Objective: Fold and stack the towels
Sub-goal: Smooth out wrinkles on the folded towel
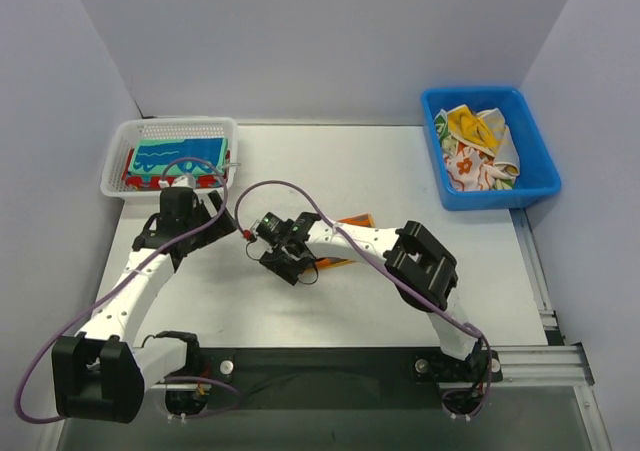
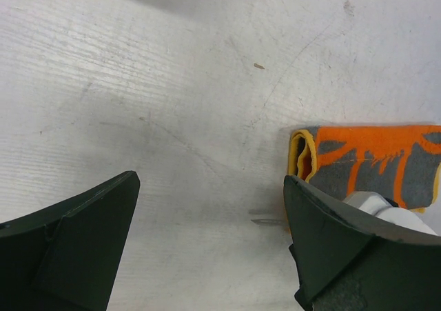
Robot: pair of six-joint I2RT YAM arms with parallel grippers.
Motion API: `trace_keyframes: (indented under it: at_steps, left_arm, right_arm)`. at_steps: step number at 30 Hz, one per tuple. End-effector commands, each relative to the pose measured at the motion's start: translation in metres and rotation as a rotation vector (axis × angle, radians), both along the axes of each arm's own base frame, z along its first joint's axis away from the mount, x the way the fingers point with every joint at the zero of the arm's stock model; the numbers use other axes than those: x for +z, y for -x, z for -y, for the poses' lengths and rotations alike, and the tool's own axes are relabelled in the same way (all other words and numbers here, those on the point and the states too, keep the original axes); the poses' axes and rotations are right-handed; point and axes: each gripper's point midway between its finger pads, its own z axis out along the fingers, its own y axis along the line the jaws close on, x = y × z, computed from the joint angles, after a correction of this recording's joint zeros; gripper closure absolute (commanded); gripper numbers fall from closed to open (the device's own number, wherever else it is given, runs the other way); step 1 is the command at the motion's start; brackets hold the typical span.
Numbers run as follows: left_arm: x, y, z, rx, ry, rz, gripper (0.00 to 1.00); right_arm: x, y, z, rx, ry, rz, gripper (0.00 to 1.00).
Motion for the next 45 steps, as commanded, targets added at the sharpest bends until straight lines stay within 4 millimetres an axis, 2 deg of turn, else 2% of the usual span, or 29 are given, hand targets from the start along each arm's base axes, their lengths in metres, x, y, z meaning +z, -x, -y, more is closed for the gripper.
trace_keyframes:
  at_steps: [1,6,12,18,27,31,34,38,40,43,44,45]
  left_arm:
    - [0.007,-0.005,-0.002,-0.016,-0.017,0.015,0.03]
    - [0.007,-0.005,-0.004,-0.017,-0.022,0.018,0.03]
    - [0.004,-0.005,-0.006,-0.015,-0.024,0.013,0.03]
    - [0.002,-0.006,-0.012,-0.001,-0.032,0.010,0.03]
    - [0.002,-0.006,-0.014,0.003,-0.022,0.010,0.02]
    - [0.002,-0.007,-0.015,0.004,-0.015,0.009,0.03]
    - [0.000,-0.006,-0.015,0.007,-0.011,0.004,0.03]
    - [-0.001,-0.006,-0.015,0.006,-0.007,0.001,0.03]
    - [-0.001,-0.006,-0.015,0.008,-0.005,0.002,0.03]
    - [-0.003,-0.005,-0.015,0.006,-0.005,-0.003,0.03]
    - [-0.004,-0.005,-0.015,0.006,-0.005,-0.007,0.03]
    - [-0.005,-0.004,-0.014,0.006,-0.003,-0.007,0.03]
  right_arm:
    - [0.008,0.000,0.004,0.031,0.070,0.027,0.48]
    - [0.015,-0.003,0.002,0.043,0.087,0.064,0.52]
    - [0.009,-0.002,-0.001,0.065,0.106,0.056,0.55]
    - [0.007,0.001,-0.011,0.092,0.089,0.033,0.55]
    - [-0.007,0.006,-0.009,0.111,0.132,0.008,0.56]
    - [-0.026,0.011,0.000,0.115,0.190,-0.017,0.58]
    - [-0.038,0.013,0.011,0.115,0.240,-0.030,0.62]
    - [-0.051,0.012,0.027,0.125,0.315,-0.023,0.75]
    - [-0.056,0.012,0.032,0.133,0.343,-0.020,0.79]
    - [-0.060,0.010,0.036,0.131,0.354,-0.025,0.93]
    - [-0.059,0.009,0.035,0.127,0.347,-0.028,1.00]
    - [-0.057,0.008,0.035,0.123,0.338,-0.029,1.00]
